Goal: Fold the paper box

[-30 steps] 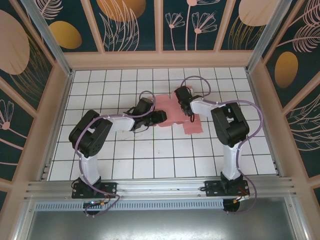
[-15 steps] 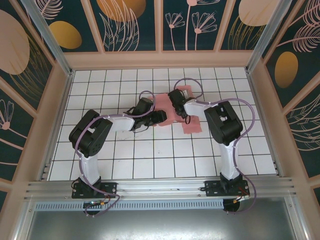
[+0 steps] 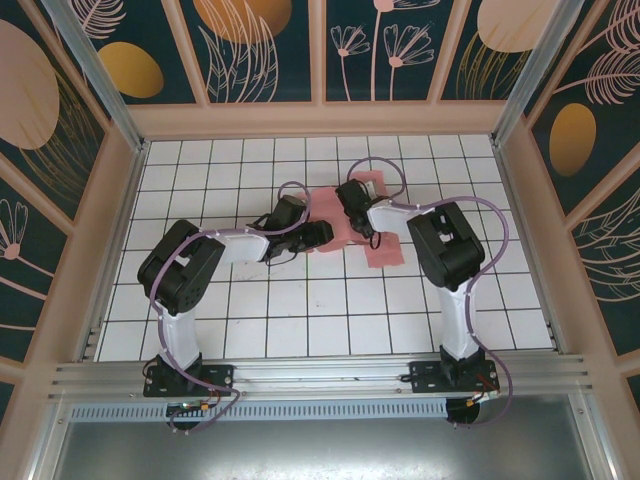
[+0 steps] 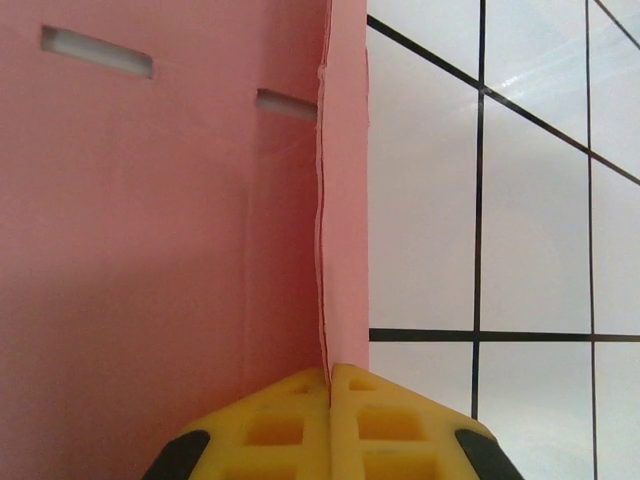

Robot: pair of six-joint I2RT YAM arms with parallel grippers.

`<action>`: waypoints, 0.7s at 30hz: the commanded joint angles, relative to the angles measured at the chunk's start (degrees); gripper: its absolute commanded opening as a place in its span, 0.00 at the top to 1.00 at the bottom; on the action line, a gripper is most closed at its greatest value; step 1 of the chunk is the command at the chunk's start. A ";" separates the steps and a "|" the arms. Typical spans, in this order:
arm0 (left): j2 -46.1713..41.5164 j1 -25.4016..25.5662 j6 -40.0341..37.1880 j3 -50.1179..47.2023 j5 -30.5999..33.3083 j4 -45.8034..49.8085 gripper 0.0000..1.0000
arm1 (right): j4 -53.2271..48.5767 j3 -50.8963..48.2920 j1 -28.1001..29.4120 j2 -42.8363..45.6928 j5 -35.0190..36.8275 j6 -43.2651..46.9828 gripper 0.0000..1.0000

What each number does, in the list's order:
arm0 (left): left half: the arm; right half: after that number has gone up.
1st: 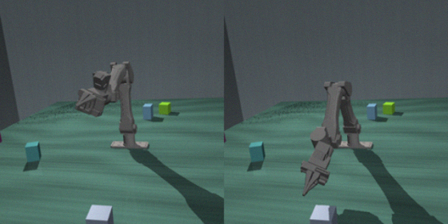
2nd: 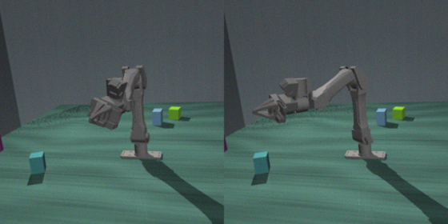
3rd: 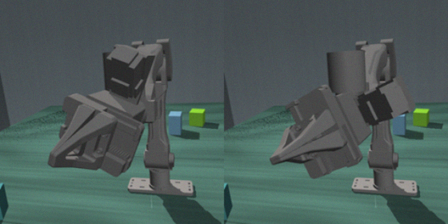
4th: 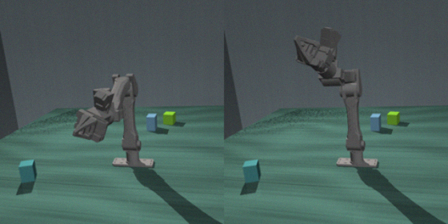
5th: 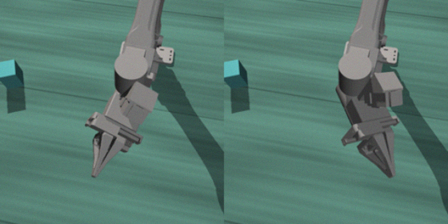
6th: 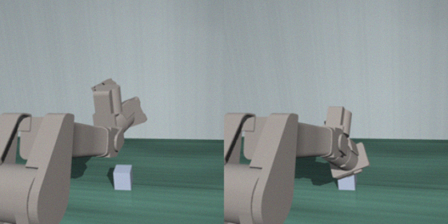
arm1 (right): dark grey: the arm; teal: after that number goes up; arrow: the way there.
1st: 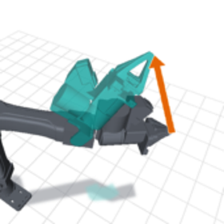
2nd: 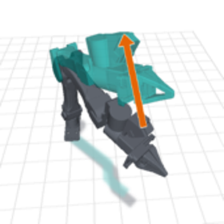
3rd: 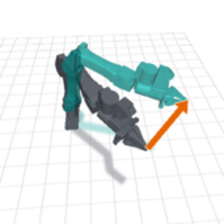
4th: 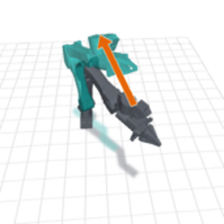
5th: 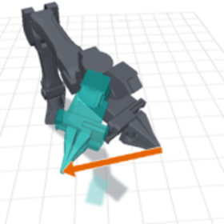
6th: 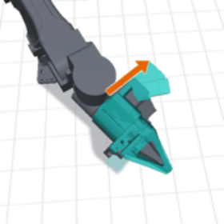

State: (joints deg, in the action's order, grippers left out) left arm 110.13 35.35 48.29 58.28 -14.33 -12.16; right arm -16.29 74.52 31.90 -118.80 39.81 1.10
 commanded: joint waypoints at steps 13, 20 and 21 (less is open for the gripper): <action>-4.32 -0.16 -1.08 2.25 0.91 4.49 0.39 | 12.40 -14.61 -14.64 21.41 -37.95 -9.00 0.38; -4.29 -0.19 -1.27 3.48 1.16 4.69 0.39 | 14.85 -17.07 -22.33 22.42 -52.23 -9.49 0.37; -4.23 -0.20 -1.22 3.51 1.25 4.61 0.39 | 14.51 -16.93 -23.11 21.73 -53.95 -8.60 0.38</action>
State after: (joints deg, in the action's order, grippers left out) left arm 107.20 35.35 48.05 60.62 -14.09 -8.75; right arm -3.09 58.61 10.02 -96.53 -5.63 -7.49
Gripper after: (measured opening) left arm 0.612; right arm 0.621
